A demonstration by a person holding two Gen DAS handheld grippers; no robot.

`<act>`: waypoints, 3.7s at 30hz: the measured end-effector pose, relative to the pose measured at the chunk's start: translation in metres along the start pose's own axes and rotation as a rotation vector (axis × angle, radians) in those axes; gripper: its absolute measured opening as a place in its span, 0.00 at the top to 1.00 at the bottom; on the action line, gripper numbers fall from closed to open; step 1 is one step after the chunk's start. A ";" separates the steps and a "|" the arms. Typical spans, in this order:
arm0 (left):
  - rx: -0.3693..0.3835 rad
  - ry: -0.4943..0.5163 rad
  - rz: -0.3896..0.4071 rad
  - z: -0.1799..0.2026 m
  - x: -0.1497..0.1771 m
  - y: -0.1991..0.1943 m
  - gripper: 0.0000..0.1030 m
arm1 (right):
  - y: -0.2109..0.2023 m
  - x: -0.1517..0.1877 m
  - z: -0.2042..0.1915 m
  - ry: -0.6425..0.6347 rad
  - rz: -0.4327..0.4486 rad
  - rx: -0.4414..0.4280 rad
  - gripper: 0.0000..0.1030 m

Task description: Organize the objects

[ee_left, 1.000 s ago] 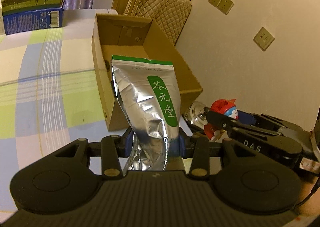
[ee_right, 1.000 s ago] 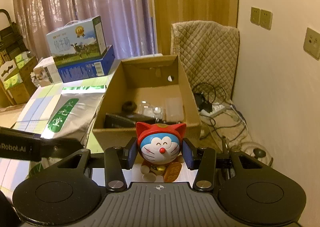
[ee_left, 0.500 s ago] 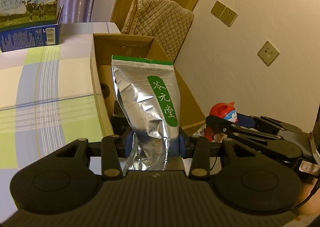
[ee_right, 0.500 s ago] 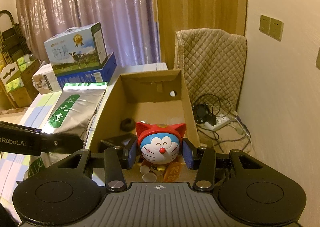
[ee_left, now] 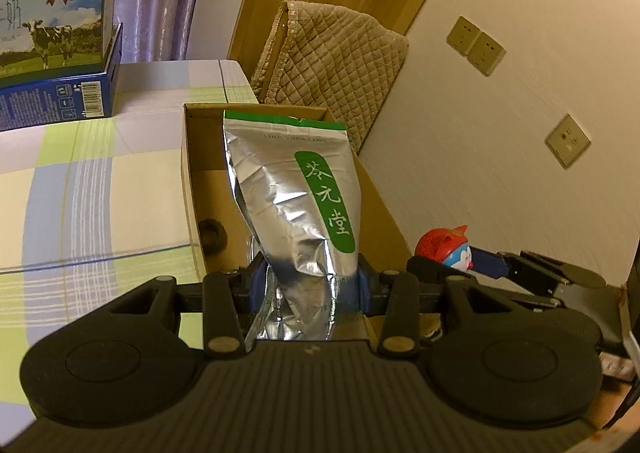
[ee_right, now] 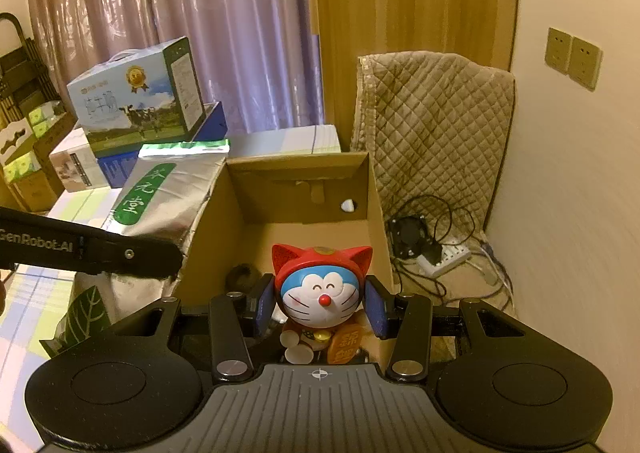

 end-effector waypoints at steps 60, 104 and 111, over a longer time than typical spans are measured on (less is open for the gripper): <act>-0.080 0.052 -0.019 -0.039 -0.030 0.068 0.53 | 0.085 -0.001 0.005 0.011 -0.062 -0.021 0.57; -0.136 0.093 0.043 -0.027 0.023 -0.046 0.04 | -0.041 0.028 -0.014 0.026 -0.042 0.004 0.40; -0.151 0.115 0.100 -0.021 0.049 -0.092 0.01 | -0.090 0.048 -0.026 0.016 -0.057 0.026 0.39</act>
Point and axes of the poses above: each gripper's, at about its wrist camera, not at the fingertips, and y roughly the way its jaws point, z to its right, x to its underside, the point moved 3 cm from there along y, roughly the way its jaws point, and after that the axes turned 12 degrees about z, right-handed, at the moved point
